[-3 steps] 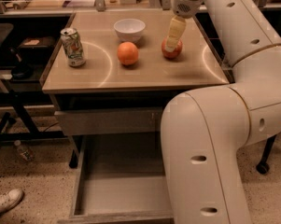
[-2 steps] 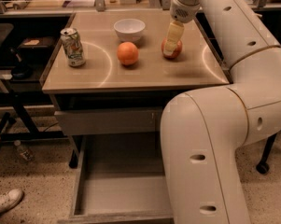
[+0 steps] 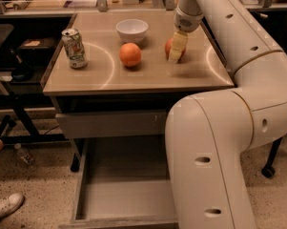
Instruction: Place apple into middle drawer
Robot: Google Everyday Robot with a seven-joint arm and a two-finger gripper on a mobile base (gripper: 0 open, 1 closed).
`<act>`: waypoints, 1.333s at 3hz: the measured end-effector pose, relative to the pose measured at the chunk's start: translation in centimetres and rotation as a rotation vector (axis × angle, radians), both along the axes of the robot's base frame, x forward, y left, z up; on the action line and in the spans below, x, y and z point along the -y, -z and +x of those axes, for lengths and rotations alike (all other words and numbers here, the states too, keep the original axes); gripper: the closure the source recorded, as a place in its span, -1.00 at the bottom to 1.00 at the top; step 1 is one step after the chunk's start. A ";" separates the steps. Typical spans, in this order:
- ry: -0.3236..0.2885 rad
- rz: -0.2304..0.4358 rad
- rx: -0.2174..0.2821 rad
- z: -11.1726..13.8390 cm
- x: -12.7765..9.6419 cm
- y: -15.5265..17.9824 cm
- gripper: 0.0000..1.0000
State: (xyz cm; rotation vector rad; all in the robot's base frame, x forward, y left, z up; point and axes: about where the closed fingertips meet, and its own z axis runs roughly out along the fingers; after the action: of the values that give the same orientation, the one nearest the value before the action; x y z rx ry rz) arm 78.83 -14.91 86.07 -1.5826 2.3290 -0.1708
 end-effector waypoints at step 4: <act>-0.013 -0.003 -0.045 -0.1 -0.3 2.4 -0.15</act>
Offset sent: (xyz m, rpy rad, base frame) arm -0.0071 0.0016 -0.0286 -0.0076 0.0953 0.0210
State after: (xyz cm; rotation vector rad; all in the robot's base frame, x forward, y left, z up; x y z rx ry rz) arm 78.78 -14.59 83.67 -1.6184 2.3525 -0.1367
